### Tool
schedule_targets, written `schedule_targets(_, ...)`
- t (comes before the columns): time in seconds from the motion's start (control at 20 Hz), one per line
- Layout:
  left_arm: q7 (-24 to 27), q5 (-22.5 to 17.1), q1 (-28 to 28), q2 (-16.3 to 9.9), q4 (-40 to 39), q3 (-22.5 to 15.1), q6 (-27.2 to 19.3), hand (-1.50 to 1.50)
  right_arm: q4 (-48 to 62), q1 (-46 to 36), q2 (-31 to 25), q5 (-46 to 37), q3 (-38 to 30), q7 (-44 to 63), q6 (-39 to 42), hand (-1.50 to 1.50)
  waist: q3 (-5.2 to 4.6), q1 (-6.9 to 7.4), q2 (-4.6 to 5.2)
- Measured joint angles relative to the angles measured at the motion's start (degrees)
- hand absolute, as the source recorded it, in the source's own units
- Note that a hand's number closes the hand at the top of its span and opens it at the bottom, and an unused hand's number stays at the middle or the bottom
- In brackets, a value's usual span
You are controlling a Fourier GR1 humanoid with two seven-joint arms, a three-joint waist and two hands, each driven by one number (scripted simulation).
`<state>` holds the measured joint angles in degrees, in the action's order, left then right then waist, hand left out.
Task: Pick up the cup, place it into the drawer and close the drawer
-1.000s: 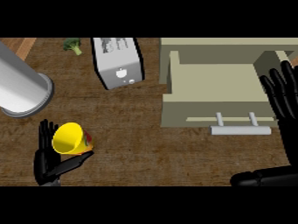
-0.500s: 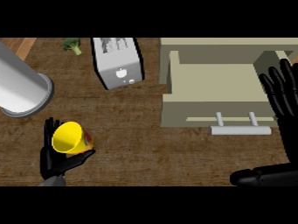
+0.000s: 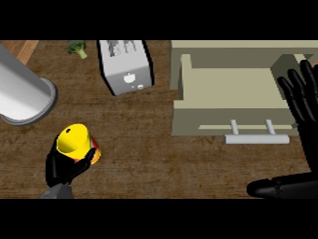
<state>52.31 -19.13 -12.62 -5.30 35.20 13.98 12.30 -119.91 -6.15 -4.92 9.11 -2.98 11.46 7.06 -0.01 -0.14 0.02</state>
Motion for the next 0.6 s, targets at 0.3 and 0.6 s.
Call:
schedule_targets(0.3,4.3,1.4,-2.3,0.1,-2.6,0.2,-2.5,1.5,-0.2,1.0,0.1,0.2,-0.4,-1.1,0.4,-1.5,-0.01,-0.08,0.02)
schedule_targets(0.6,5.7,2.5,-3.4,-0.4,-2.1,-0.3,-4.0,1.5,0.1,1.1,-0.3,0.3,-0.7,-1.5,1.0,-1.5,-0.01,-0.04,0.01)
